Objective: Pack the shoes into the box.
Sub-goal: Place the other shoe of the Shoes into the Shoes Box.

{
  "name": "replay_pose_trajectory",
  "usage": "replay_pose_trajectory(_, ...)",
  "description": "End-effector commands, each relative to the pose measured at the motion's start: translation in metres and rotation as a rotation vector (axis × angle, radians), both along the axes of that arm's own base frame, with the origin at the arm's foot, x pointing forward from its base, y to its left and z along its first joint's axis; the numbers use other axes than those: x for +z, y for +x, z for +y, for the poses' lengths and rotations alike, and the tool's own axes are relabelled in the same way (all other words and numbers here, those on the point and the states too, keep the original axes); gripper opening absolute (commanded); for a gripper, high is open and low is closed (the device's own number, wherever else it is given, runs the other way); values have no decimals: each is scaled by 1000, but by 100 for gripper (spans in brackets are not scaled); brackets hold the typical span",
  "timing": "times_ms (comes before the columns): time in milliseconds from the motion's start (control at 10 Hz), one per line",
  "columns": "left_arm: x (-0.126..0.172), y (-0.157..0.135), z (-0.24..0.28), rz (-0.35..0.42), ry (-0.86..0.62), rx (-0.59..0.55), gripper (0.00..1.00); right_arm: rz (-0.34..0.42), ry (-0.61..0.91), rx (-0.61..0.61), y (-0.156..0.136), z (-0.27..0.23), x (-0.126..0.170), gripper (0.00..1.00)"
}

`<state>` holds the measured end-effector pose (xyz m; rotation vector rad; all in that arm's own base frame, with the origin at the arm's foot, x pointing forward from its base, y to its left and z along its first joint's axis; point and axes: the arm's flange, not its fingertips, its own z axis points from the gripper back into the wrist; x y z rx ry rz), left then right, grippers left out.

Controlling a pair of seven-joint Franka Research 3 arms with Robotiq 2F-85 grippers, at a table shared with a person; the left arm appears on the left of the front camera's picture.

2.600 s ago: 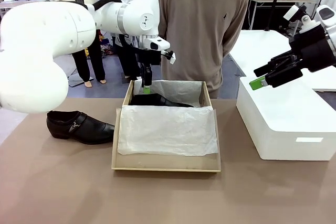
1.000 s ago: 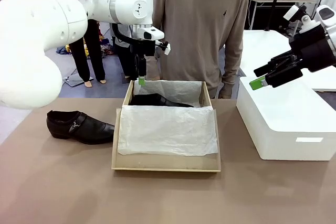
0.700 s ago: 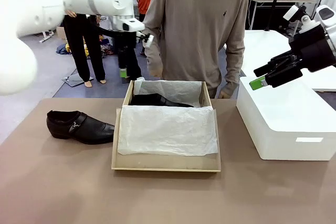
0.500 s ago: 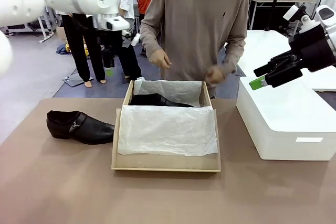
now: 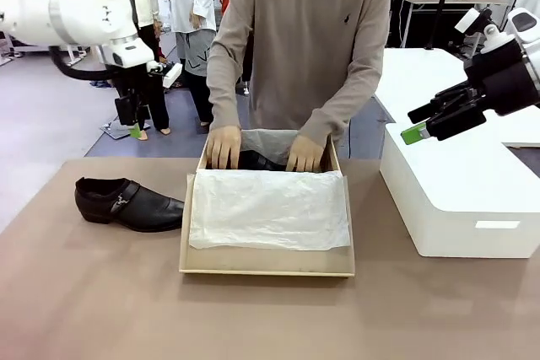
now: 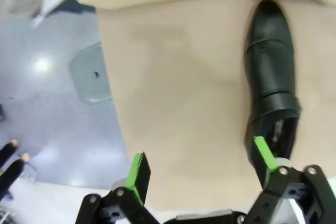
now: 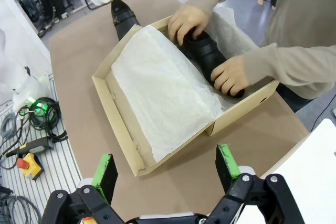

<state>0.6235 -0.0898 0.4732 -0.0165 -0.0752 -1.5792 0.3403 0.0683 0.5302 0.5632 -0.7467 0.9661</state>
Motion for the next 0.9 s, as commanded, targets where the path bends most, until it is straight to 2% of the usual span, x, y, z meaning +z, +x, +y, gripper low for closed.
replay_pose_trajectory(0, -6, -12, 4, 14, -46, 9, 100, -26, 25, 18, 3, 1, -2, 100)
replay_pose_trajectory(100, 0, 0, 0, 0, 0, 0, 100, -26, 25, 18, 3, 1, -2, 100)
replay_pose_trajectory(800, 0, 0, 0, 0, 0, 0, 100, -26, 25, 18, 3, 1, -2, 100)
